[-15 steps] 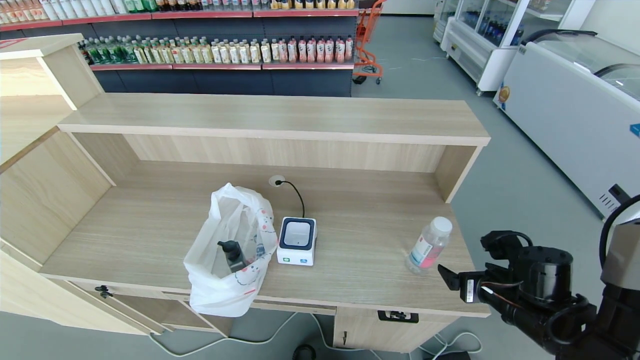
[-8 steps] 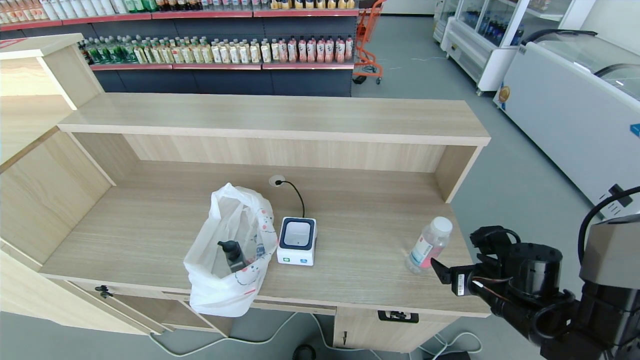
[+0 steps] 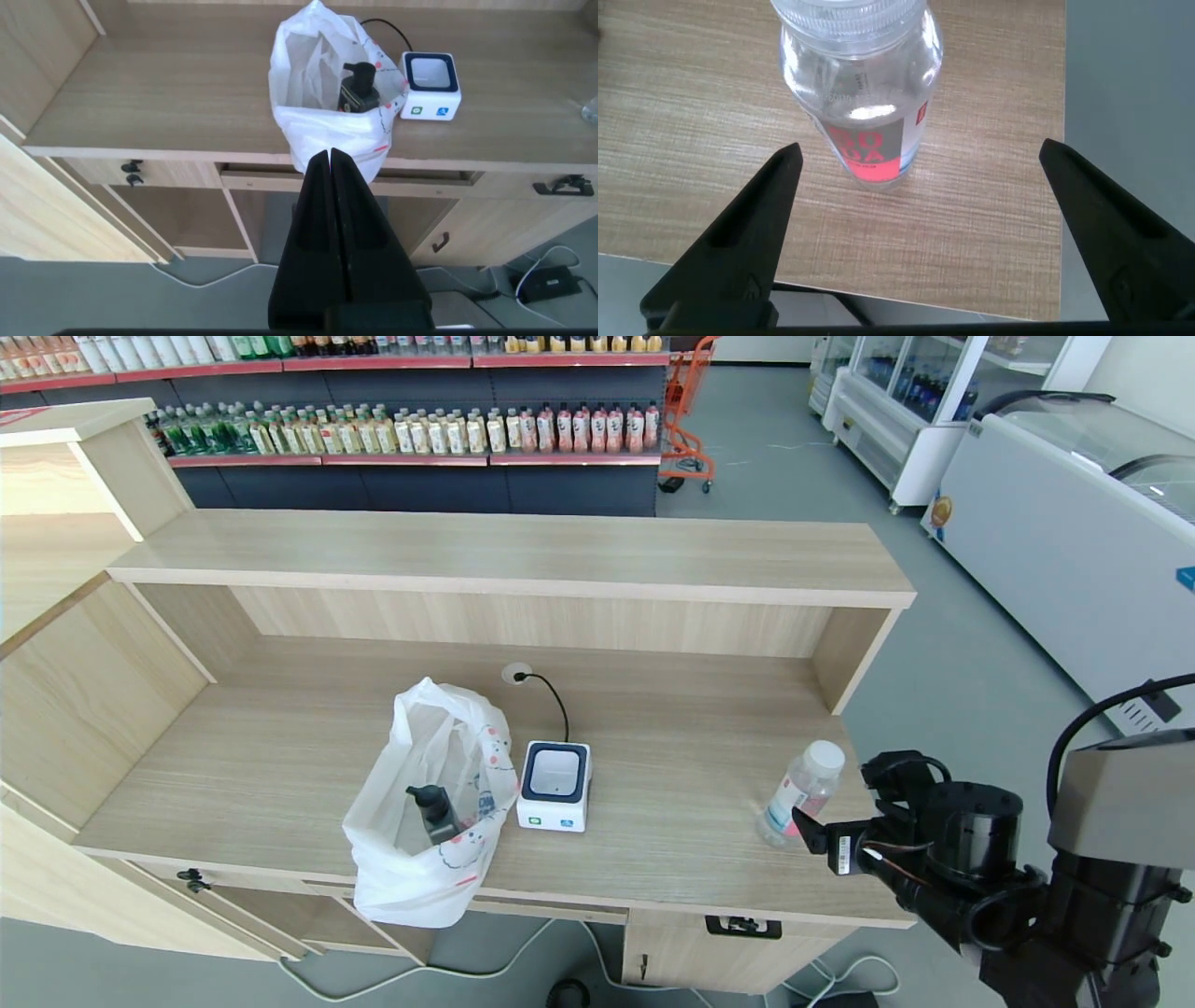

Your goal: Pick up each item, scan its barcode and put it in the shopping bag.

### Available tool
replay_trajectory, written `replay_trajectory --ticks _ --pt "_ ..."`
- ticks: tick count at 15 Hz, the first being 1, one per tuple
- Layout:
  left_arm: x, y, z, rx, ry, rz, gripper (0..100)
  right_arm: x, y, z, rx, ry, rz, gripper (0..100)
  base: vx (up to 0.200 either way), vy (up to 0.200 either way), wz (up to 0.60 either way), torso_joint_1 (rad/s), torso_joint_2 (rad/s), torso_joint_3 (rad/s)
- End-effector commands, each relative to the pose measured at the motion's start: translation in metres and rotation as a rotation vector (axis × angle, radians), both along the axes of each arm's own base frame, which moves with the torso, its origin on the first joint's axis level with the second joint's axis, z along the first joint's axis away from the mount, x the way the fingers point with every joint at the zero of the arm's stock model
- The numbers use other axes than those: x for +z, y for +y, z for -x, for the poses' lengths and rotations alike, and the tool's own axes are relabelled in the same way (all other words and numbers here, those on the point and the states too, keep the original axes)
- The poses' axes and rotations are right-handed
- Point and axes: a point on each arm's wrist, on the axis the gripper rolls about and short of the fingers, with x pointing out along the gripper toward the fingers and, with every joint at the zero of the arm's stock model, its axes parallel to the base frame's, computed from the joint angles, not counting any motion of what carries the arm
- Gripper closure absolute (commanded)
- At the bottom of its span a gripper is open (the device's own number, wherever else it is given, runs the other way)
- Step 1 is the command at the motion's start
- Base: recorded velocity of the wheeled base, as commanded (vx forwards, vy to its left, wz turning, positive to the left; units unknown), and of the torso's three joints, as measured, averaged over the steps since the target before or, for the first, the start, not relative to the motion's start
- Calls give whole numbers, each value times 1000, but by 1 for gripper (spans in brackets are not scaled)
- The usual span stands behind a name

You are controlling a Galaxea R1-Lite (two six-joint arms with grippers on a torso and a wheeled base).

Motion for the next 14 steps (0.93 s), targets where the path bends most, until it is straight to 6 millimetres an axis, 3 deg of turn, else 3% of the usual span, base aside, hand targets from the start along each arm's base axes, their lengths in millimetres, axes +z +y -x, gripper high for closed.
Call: replay_trajectory --ticks 1,14 --pt "0 0 0 0 0 0 100 -4 2 -4 3 2 1 0 0 0 0 0 0 0" --pt "0 0 0 0 0 0 100 -16 14 -32 28 -50 18 0 0 0 0 0 0 0"
